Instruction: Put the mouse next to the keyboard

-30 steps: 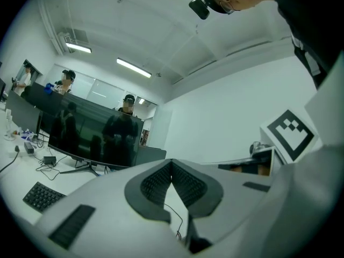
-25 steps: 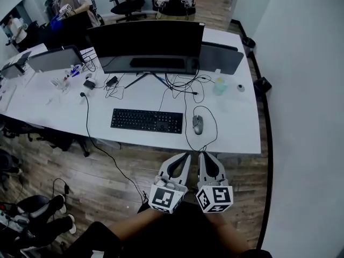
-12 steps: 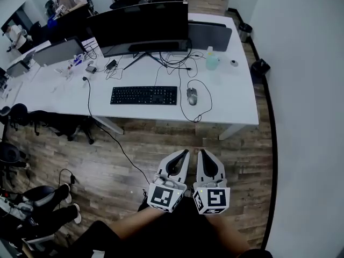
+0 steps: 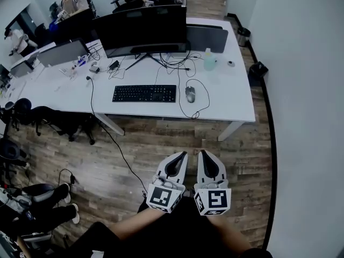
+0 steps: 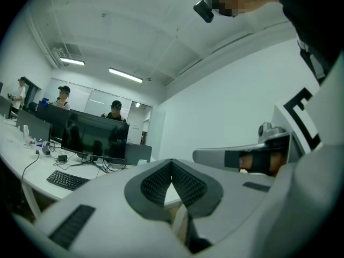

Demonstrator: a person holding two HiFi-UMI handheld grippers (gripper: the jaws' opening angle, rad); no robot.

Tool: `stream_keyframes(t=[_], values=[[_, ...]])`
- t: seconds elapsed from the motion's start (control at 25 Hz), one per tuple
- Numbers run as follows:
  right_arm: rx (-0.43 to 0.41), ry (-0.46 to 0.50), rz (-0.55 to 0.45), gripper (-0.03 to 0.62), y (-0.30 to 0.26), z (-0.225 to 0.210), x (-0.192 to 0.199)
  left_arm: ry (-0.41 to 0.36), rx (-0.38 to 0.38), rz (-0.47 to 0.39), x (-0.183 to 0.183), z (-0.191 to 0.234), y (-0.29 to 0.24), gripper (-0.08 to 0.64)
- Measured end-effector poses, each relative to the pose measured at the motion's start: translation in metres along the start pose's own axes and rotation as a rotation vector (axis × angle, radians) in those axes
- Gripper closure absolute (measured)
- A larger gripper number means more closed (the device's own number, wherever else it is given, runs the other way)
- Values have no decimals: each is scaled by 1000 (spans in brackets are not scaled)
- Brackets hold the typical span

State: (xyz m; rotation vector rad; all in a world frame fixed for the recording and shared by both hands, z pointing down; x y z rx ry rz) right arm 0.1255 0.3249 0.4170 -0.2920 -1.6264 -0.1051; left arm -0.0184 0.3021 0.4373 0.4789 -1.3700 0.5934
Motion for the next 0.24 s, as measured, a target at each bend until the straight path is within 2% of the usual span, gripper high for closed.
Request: stream_keyframes(t=[0.24], values=[[-17,35,-13,574,8,-2,-6,21,24,-11,-2,-1,-6,557]])
Point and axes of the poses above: the fingertips, and each gripper's own axes: y backward along the fingers, z to its left, x out of its underside, the point moved 10 cm from there along y, backward along the fingers, and after that the axes turned 1 degree about y, right-handed, at the moved point
